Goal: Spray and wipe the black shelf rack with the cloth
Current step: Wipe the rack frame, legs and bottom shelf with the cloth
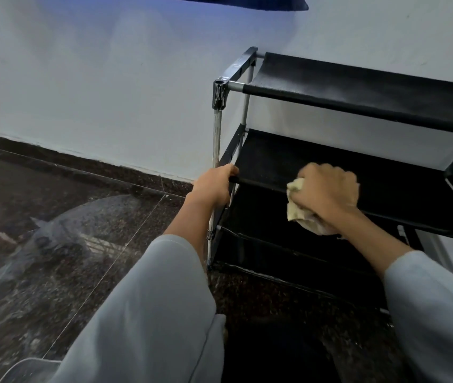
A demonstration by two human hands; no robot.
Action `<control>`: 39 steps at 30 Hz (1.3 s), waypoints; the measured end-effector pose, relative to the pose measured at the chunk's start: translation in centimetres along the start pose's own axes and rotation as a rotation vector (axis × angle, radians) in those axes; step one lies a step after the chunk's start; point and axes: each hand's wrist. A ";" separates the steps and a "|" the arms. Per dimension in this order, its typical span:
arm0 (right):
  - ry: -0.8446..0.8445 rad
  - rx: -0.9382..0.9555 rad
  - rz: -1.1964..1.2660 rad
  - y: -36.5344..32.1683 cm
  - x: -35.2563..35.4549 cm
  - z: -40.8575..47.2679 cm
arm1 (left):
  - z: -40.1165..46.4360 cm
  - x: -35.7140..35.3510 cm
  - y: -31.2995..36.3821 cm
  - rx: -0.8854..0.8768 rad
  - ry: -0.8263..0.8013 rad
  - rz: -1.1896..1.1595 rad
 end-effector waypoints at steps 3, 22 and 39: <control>0.100 0.018 0.169 -4.7 -0.6 1.2 | 0.4 -0.1 0.6 0.002 0.016 0.081; -0.017 -0.322 0.170 14.8 1.1 -5.2 | -0.3 -1.5 4.9 0.223 -0.304 0.545; 0.126 0.009 0.111 0.7 -3.1 -2.1 | 0.5 -1.7 5.4 0.031 -0.388 0.532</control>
Point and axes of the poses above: each hand's wrist, its own z-axis towards the middle knuckle, its own x-axis out of the back of the hand, y = z × x, and after that the axes turned 4 degrees about z, right-handed
